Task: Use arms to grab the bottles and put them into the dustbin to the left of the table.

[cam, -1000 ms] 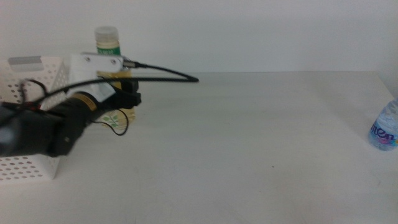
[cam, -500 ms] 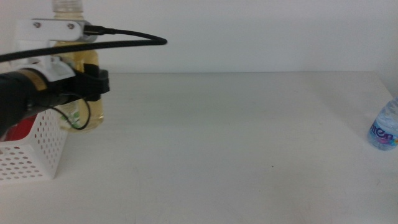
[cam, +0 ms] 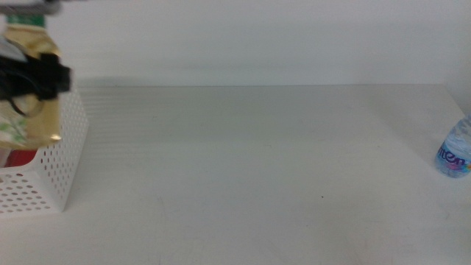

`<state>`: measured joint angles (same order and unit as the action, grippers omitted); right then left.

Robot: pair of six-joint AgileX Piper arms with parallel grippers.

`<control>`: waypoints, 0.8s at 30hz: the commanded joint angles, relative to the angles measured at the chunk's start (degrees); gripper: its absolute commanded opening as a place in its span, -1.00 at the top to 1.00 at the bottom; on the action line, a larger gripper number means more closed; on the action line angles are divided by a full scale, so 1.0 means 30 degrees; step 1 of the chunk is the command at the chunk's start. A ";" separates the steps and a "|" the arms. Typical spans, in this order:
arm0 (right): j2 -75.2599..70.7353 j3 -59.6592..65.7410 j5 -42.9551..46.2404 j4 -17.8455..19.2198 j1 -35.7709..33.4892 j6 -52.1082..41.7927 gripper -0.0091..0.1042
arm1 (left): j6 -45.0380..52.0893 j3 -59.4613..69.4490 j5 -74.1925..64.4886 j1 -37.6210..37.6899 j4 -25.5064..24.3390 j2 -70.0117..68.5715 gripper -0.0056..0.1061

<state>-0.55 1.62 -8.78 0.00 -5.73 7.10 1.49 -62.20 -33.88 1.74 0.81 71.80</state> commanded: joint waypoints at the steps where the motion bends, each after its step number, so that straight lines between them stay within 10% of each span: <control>1: -0.0519 -0.0138 0.1475 0.0101 0.0105 -0.0123 -0.40 | 0.1844 -0.2239 0.0595 -0.1149 0.1783 -0.0063 0.99; 9: -0.0519 -0.0138 0.1475 0.0101 0.0105 -0.0123 -0.40 | 0.4590 -0.8415 -0.7274 -0.5163 0.5583 0.3890 0.99; 24: -0.0519 -0.0138 0.1475 0.0101 0.0105 -0.0123 -0.40 | 0.5553 -1.1267 -0.9638 -0.6779 0.4769 0.9157 0.99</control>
<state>-0.55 1.62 -8.78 0.00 -5.73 7.10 17.51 -93.40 -65.22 -18.54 13.81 101.95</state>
